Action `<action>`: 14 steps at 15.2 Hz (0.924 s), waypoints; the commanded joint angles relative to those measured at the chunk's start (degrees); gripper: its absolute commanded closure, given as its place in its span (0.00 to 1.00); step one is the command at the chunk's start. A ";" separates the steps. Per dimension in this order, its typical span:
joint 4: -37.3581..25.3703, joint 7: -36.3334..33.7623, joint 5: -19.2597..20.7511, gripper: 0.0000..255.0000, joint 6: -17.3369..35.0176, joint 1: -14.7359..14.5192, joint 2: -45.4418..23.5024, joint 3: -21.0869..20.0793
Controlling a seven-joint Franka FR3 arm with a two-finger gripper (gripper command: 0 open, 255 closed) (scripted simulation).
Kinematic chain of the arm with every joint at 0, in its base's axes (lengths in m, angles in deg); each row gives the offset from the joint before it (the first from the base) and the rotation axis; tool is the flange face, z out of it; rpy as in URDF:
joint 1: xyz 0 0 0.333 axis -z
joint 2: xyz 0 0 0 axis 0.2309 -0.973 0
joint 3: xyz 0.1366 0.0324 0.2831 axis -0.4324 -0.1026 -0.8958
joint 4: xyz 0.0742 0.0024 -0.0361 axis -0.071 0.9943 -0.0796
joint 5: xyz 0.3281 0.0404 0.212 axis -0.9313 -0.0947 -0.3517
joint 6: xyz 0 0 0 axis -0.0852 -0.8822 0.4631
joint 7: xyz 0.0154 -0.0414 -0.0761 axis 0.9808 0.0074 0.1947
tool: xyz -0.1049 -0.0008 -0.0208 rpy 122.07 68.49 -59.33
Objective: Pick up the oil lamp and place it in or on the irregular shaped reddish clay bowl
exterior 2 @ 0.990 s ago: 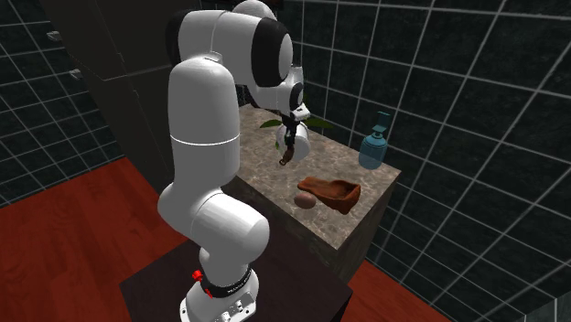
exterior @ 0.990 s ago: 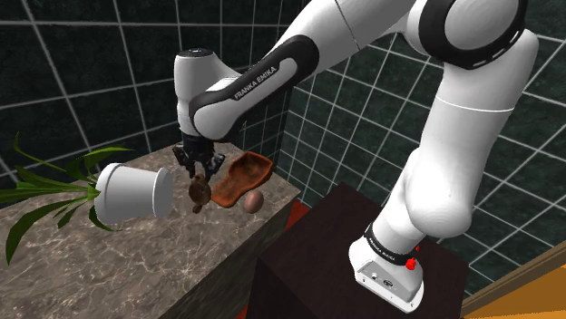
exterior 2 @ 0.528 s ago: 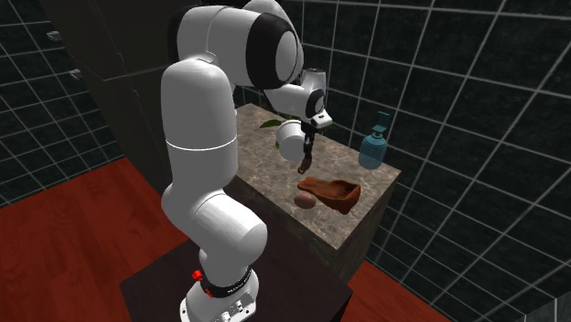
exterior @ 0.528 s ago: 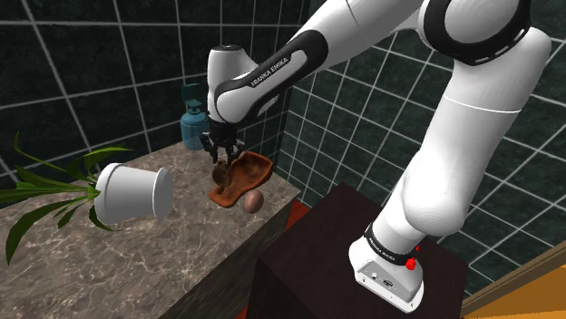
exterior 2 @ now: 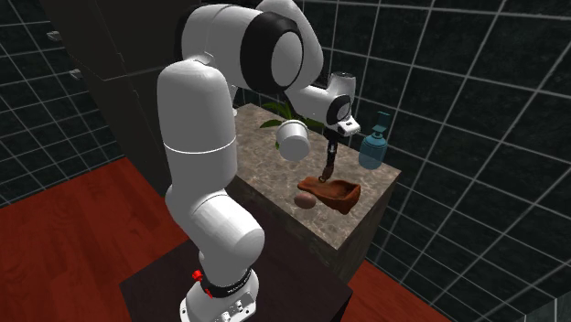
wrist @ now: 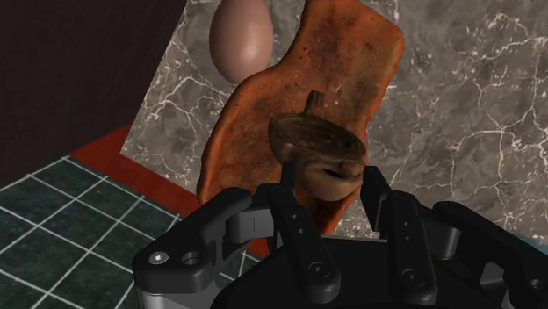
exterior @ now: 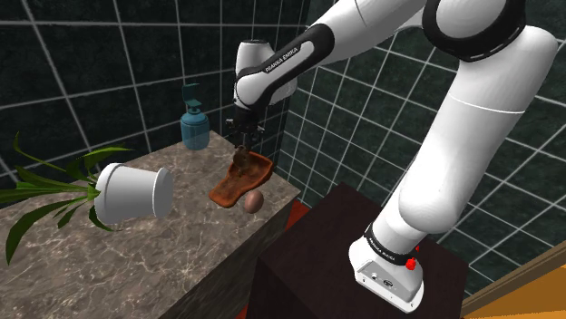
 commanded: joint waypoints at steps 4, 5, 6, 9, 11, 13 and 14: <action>-0.78 4.84 -0.42 1.00 1.39 2.59 -2.20 1.84; -0.61 4.84 -0.41 1.00 2.11 2.59 -2.75 1.84; -0.47 4.84 -0.39 1.00 2.83 2.59 -3.32 1.84; -0.10 4.82 -0.35 1.00 4.96 2.57 -5.09 1.85; 0.08 4.81 -0.32 1.00 6.36 2.56 -6.31 1.87; 0.21 4.81 -0.29 1.00 7.75 2.54 -7.57 1.89; 0.26 4.80 -0.28 1.00 8.44 2.52 -8.21 1.91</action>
